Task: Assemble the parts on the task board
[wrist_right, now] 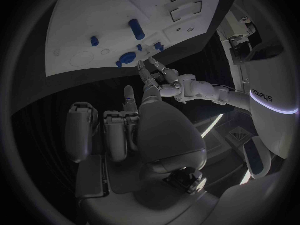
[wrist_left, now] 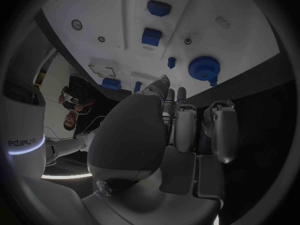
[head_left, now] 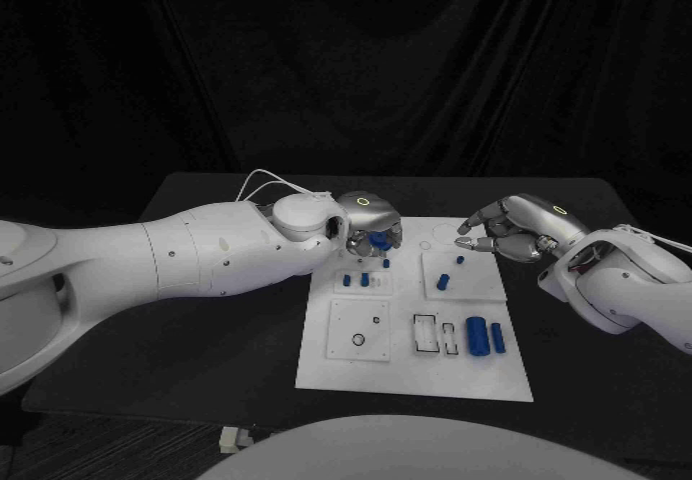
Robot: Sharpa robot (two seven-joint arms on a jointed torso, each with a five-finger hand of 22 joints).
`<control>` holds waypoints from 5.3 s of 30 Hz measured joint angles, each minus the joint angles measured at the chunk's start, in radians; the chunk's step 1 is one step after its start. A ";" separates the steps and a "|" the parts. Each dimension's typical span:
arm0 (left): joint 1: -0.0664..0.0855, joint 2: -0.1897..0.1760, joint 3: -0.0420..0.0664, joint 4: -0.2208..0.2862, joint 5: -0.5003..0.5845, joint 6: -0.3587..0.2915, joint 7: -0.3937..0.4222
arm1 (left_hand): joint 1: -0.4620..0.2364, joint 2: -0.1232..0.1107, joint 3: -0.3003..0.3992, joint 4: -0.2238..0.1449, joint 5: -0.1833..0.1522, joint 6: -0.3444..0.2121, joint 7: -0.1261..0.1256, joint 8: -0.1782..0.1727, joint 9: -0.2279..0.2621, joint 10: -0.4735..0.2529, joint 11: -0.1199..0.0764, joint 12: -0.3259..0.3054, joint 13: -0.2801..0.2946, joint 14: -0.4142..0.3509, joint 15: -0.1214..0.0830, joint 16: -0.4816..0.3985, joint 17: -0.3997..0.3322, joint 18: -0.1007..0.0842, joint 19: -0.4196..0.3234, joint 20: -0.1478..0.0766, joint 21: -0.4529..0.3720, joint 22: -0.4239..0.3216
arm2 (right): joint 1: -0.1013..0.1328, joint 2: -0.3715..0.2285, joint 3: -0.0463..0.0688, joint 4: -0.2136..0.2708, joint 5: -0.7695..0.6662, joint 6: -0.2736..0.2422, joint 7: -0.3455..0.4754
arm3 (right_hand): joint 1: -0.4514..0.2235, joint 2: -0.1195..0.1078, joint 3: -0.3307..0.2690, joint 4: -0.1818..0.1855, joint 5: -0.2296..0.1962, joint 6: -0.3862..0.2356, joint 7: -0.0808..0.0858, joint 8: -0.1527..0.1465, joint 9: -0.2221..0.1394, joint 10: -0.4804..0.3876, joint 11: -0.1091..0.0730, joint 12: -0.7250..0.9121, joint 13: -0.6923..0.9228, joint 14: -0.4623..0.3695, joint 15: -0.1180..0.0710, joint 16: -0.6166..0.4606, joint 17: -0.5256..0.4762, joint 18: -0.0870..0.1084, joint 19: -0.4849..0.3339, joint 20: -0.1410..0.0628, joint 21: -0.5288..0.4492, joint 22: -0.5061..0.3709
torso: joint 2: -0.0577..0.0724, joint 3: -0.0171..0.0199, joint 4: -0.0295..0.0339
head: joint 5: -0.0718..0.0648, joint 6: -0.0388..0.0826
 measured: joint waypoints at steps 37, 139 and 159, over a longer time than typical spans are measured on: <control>-0.034 0.065 0.000 -0.076 -0.004 0.068 -0.006 | -0.029 -0.005 0.011 -0.005 0.005 -0.014 -0.014 -0.011 -0.024 0.018 0.011 0.034 0.006 0.000 0.000 0.000 -0.011 0.000 0.000 0.000 -0.004 0.000 | -0.001 0.003 0.000 -0.006 0.000 0.000 0.001 | 0.004 0.004 0.000 0.000 0.000 0.000 0.000 0.000 0.000 0.000 0.000 0.000 0.000 0.000 0.000 0.000 0.000 0.000 0.000 0.000 -0.010 0.000 | -0.001 0.0000 -0.0006 | 0.001 0.000; -0.005 -0.140 0.000 0.078 -0.006 -0.009 0.026 | -0.055 0.003 0.153 -0.139 0.056 0.111 0.010 0.039 -0.008 0.109 -0.002 0.049 -0.040 -0.009 -0.002 -0.036 -0.097 0.000 -0.022 0.000 -0.058 0.000 | -0.019 0.008 0.000 -0.016 0.000 0.005 0.001 | 0.006 0.006 0.000 0.000 0.000 0.003 -0.003 0.000 0.000 0.000 0.000 0.002 0.000 0.000 0.000 0.000 0.000 0.000 0.000 0.000 -0.020 0.000 | 0.000 -0.0001 -0.0005 | -0.001 0.000; -0.033 -0.109 0.000 0.013 -0.006 0.015 0.025 | -0.062 0.004 0.156 -0.136 0.056 0.099 0.010 0.031 -0.009 0.109 -0.002 0.041 -0.045 -0.009 -0.002 -0.036 -0.100 0.000 -0.022 0.000 -0.058 0.000 | -0.020 0.010 0.000 -0.017 0.000 0.007 0.001 | 0.006 0.006 0.000 0.000 0.000 0.003 -0.003 0.000 0.000 0.000 0.000 0.000 0.002 0.000 0.000 0.000 0.000 0.000 0.000 0.000 -0.025 0.000 | -0.001 -0.0002 -0.0010 | 0.000 0.000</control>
